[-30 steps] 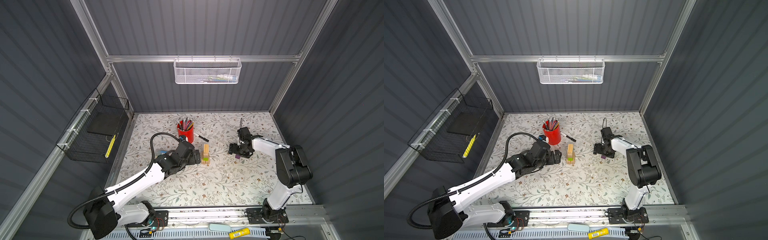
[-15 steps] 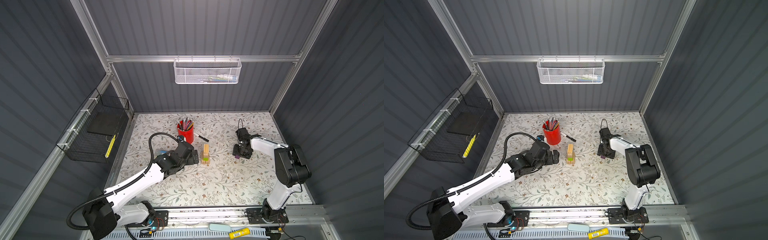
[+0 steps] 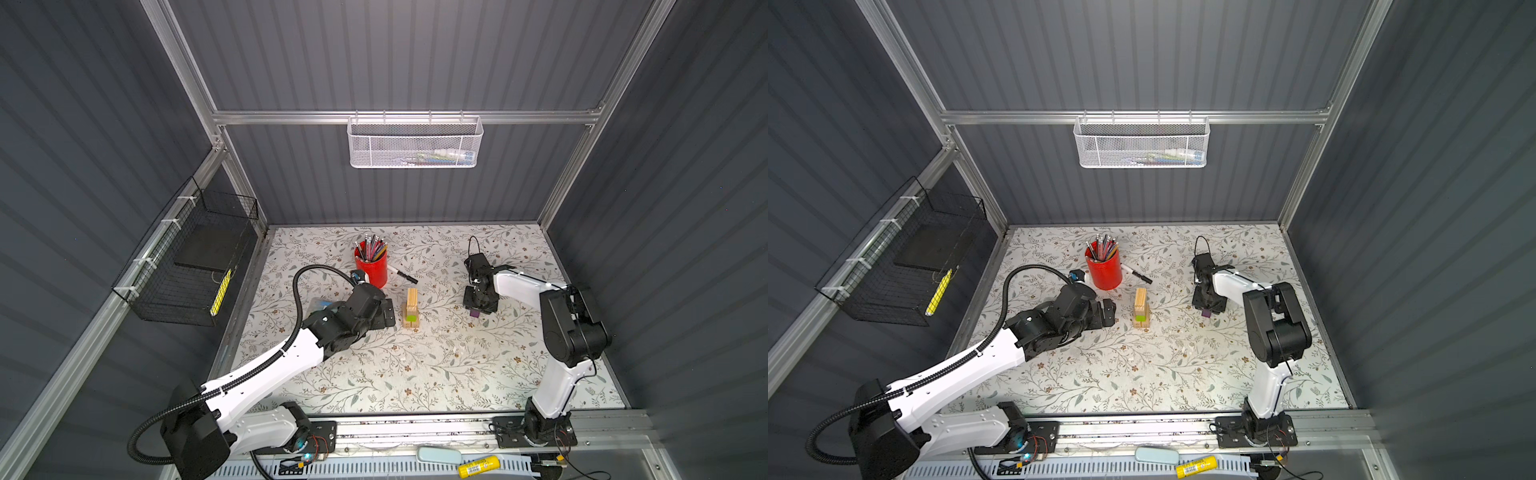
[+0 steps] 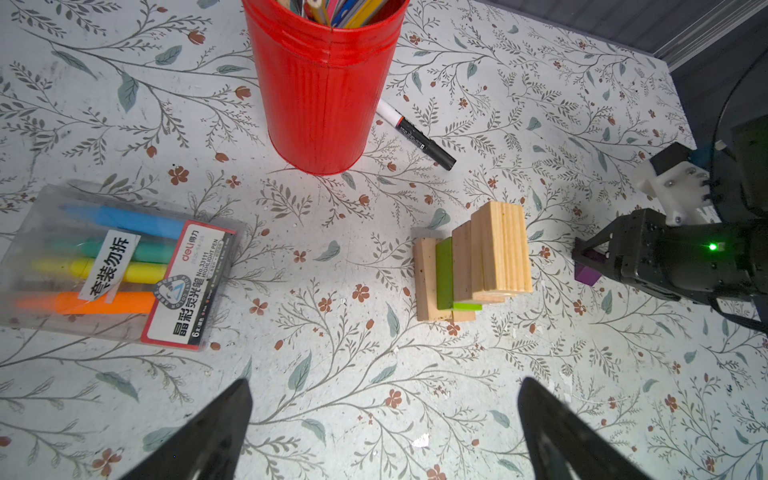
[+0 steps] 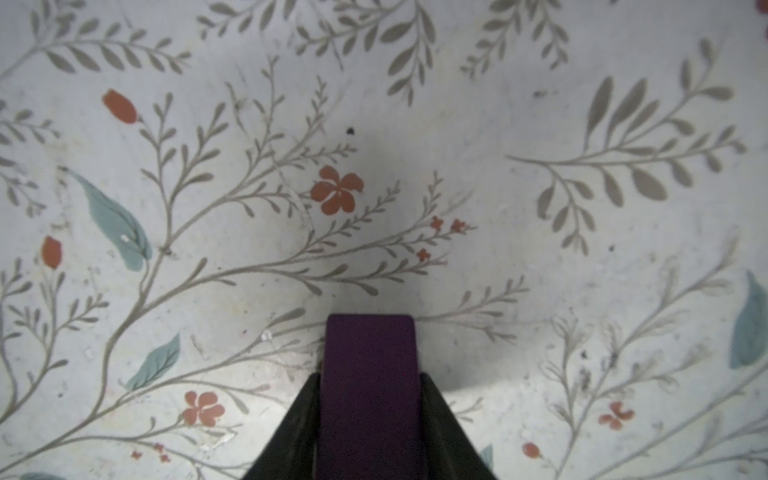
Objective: Build the wood block tower
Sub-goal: 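Grasp the purple block with the right gripper and lift it, then carry the purple block with the right gripper over the stack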
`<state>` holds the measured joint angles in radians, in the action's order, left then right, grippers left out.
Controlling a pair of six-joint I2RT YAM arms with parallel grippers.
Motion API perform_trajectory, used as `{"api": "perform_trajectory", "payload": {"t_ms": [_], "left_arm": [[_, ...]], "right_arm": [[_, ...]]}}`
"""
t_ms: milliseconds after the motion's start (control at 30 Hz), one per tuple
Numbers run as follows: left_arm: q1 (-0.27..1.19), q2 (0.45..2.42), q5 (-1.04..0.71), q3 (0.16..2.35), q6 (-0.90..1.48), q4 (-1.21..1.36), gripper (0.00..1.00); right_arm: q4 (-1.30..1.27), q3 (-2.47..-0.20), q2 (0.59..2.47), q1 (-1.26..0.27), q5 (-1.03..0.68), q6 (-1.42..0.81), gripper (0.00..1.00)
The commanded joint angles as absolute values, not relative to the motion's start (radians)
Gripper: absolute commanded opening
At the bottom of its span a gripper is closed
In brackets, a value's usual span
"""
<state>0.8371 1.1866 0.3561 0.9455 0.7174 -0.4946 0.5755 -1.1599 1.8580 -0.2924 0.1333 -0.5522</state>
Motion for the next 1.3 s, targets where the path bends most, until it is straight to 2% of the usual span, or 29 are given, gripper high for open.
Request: {"api": "perform_trajectory", "payload": {"t_ms": [0, 167, 500, 667, 933, 1267], "left_arm": [[0.842, 1.170, 0.378, 0.946, 0.715, -0.522, 1.00], [0.842, 1.162, 0.387, 0.948, 0.712, -0.533, 1.00], [0.842, 1.107, 0.466, 0.942, 0.700, -0.593, 1.00], [0.841, 1.076, 0.503, 0.927, 0.713, -0.631, 1.00], [0.841, 1.012, 0.550, 0.866, 0.761, -0.675, 1.00], [0.840, 0.925, 0.598, 0.809, 0.829, -0.737, 1.00]], "right_arm": [[0.608, -1.180, 1.864, -0.295, 0.133, -0.554, 0.31], [0.628, -1.174, 1.794, -0.296, 0.135, -0.532, 0.27], [0.750, -1.193, 1.590, -0.361, 0.156, -0.524, 0.26], [0.845, -1.273, 1.538, -0.436, 0.164, -0.567, 0.26], [0.985, -1.488, 1.580, -0.582, 0.205, -0.670, 0.28], [1.058, -1.750, 1.761, -0.758, 0.218, -0.788, 0.27]]}}
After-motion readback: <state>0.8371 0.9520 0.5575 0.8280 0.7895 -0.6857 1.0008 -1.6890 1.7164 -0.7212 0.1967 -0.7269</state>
